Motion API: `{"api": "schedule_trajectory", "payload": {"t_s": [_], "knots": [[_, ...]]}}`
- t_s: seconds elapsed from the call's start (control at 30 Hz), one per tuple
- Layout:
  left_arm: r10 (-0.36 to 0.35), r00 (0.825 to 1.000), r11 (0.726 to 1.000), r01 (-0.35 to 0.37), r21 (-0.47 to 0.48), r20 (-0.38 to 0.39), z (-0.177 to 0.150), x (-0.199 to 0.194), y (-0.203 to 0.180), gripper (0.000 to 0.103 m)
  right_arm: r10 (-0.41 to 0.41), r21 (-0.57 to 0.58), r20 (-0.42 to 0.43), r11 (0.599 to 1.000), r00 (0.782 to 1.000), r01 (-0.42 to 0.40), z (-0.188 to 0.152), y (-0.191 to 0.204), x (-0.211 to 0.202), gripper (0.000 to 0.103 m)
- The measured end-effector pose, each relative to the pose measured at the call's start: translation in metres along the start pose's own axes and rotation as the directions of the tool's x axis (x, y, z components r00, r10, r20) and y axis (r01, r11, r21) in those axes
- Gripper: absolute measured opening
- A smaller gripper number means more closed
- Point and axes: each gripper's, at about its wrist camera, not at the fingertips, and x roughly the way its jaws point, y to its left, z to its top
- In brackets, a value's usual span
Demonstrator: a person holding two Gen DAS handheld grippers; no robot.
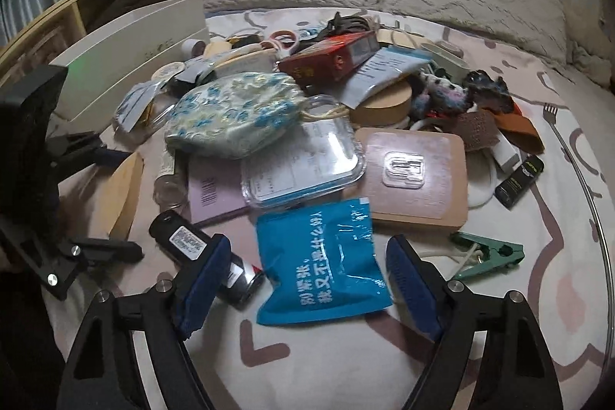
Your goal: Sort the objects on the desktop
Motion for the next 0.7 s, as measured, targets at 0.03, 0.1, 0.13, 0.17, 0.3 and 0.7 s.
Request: {"api": "schedule_trajectory", "payload": {"t_s": [0.03,0.1,0.13,0.17,0.3,0.7], "knots": [[-0.013,1.000,1.000,0.013,-0.006,0.002,0.000,-0.001,0.002,0.103,-0.003,-0.004,0.001,1.000,1.000,0.003,-0.001,0.001,0.000,0.084],[-0.033,0.999,0.999,0.033,-0.017,0.009,-0.001,-0.004,0.005,0.103,0.002,-0.004,0.001,1.000,1.000,-0.002,0.000,0.001,0.000,0.084],[-0.043,0.999,0.999,0.043,-0.022,0.012,-0.002,-0.006,0.006,0.103,0.004,-0.003,0.001,1.000,1.000,-0.004,0.000,0.000,0.001,0.084],[-0.050,0.999,0.998,0.051,-0.026,0.015,-0.003,-0.007,0.008,0.103,0.004,-0.003,0.000,1.000,1.000,-0.004,0.001,0.000,0.001,0.084],[-0.056,0.998,0.998,0.057,-0.022,0.019,-0.004,-0.010,0.007,0.103,-0.024,-0.007,0.000,1.000,1.000,0.024,0.001,-0.001,0.000,0.084],[-0.032,0.999,0.999,0.032,0.002,0.010,-0.005,-0.008,0.001,0.103,-0.169,0.028,-0.018,0.985,0.985,0.170,-0.002,-0.026,-0.001,0.084]]}}
